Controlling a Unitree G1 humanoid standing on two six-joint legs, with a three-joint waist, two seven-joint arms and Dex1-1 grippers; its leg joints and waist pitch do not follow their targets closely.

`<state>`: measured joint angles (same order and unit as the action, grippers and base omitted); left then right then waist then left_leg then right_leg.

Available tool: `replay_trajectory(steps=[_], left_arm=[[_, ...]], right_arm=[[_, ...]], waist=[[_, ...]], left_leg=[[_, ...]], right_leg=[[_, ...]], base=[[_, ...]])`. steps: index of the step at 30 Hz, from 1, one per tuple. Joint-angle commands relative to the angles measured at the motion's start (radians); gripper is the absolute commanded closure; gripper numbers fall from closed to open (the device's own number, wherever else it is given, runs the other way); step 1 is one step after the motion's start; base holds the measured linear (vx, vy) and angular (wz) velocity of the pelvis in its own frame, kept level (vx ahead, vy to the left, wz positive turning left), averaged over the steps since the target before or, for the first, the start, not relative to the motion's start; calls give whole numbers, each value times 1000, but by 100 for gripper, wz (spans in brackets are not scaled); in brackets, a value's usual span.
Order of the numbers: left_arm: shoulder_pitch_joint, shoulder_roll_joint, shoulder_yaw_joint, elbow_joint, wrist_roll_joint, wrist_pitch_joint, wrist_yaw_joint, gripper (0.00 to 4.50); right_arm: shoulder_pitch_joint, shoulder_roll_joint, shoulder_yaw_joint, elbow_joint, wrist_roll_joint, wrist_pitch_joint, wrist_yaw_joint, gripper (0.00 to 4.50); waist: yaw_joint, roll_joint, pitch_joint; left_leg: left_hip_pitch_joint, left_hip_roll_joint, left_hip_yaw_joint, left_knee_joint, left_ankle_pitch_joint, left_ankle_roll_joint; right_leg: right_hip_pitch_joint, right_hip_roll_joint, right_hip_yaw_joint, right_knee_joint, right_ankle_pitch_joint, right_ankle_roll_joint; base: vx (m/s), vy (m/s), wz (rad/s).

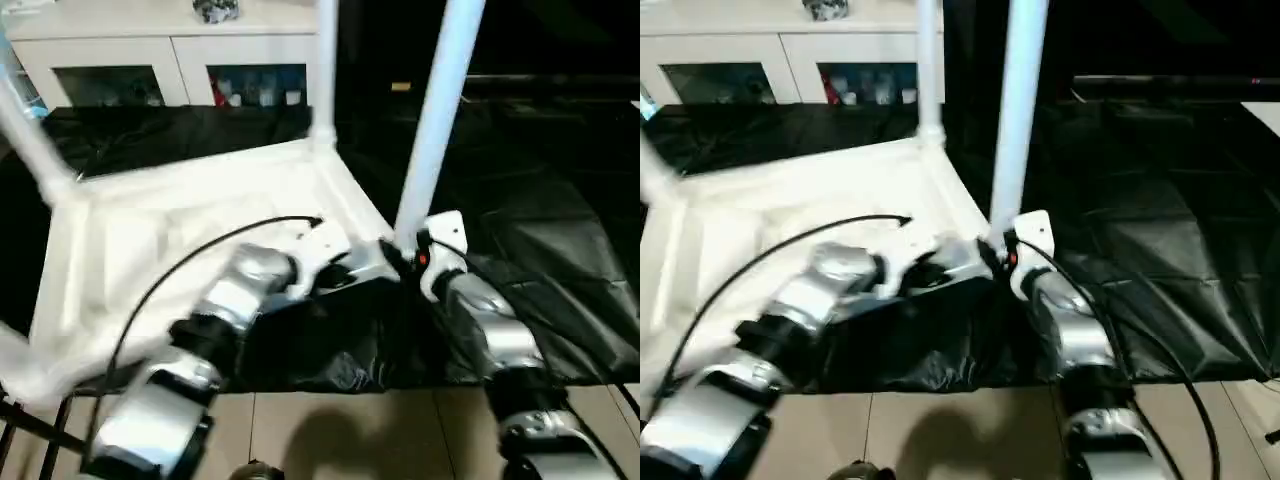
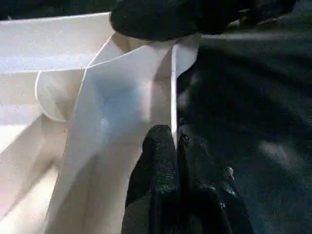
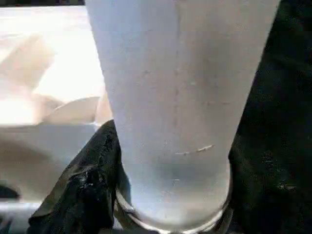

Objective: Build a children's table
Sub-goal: Rotate leg to tighten

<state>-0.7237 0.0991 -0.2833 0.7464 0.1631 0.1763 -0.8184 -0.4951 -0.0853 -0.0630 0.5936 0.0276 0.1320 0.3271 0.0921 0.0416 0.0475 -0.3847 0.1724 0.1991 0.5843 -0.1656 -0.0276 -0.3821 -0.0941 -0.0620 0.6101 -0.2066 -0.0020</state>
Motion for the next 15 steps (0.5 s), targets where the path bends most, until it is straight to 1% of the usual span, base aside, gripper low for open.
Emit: replay_trajectory(steps=[1, 2, 3, 5, 6, 7, 9, 11, 12, 13, 14, 15], left_arm=[[-21, -77, -38, -22, 1, -33, 57, 450], [-18, -74, -38, -26, 1, -34, 54, 450], [-14, -68, -38, -32, 3, -43, 49, 450], [-2, -42, -35, -48, 4, -57, 27, 450], [1, -36, -35, -51, 5, -56, 24, 450], [12, -9, -41, -63, 10, -84, -1, 450], [18, 2, -41, -70, 8, -88, -17, 450], [33, 48, -48, -83, 4, -112, -76, 450], [42, 90, -58, -86, 6, -142, -124, 450], [45, 103, -60, -87, 4, -154, -145, 450], [47, 113, -59, -89, 0, -159, -164, 450], [48, 126, -59, -89, -4, -169, -185, 450]], right_arm=[[5, 93, 113, 28, -15, -7, 42, 129], [3, 85, 102, 28, -6, -28, 46, 129], [6, 79, 93, 20, 2, -35, 58, 115], [18, 52, 78, -4, 21, -42, 102, 109], [22, 46, 77, -10, 21, -43, 107, 85], [29, 17, 84, -18, 10, -59, 131, 75], [31, 2, 88, -20, 7, -64, 148, 75], [32, -59, 103, -15, 5, -76, 235, 75], [28, -107, 110, -2, 10, -89, 312, 75], [27, -123, 118, 1, 9, -97, 343, 75], [28, -139, 128, 0, 11, -102, 384, 75], [30, -159, 142, -7, 15, -106, 440, 75]], waist=[[0, -6, -58], [0, -8, -59], [2, -7, -60], [2, -6, -61], [3, -6, -63], [3, -6, -65], [2, -5, -64], [2, -6, -65], [2, -5, -63], [2, -6, -63], [1, -6, -62], [2, -6, -61]], left_leg=[[25, 58, -33, -80, -301, -1], [24, 58, -33, -80, -294, 3], [23, 58, -33, -79, -283, 10], [19, 59, -34, -78, -253, 26], [19, 60, -34, -77, -244, 30], [18, 60, -33, -75, -226, 38], [16, 60, -33, -73, -207, 53], [14, 59, -32, -70, -201, 62], [13, 59, -31, -69, -204, 68], [12, 60, -31, -69, -208, 73], [11, 60, -29, -68, -211, 75], [14, 62, -29, -68, -213, 75]], right_leg=[[24, -71, 46, -88, -203, -198], [25, -71, 46, -87, -195, -198], [27, -71, 46, -86, -186, -199], [31, -69, 44, -81, -147, -205], [32, -69, 44, -79, -131, -207], [33, -68, 43, -75, -97, -213], [34, -67, 41, -72, -60, -225], [37, -68, 39, -71, -54, -232], [38, -68, 39, -71, -54, -234], [39, -67, 38, -71, -62, -235], [38, -67, 39, -71, -64, -238], [36, -67, 38, -71, -72, -244]], base=[[0, 0, 0], [0, 0, 0], [0, 0, 0], [0, 0, 0], [0, 0, 0], [0, 0, 0], [0, 0, 0], [0, 0, 0], [0, 0, 0], [0, 0, 0], [0, 0, 0], [0, 0, 0]])
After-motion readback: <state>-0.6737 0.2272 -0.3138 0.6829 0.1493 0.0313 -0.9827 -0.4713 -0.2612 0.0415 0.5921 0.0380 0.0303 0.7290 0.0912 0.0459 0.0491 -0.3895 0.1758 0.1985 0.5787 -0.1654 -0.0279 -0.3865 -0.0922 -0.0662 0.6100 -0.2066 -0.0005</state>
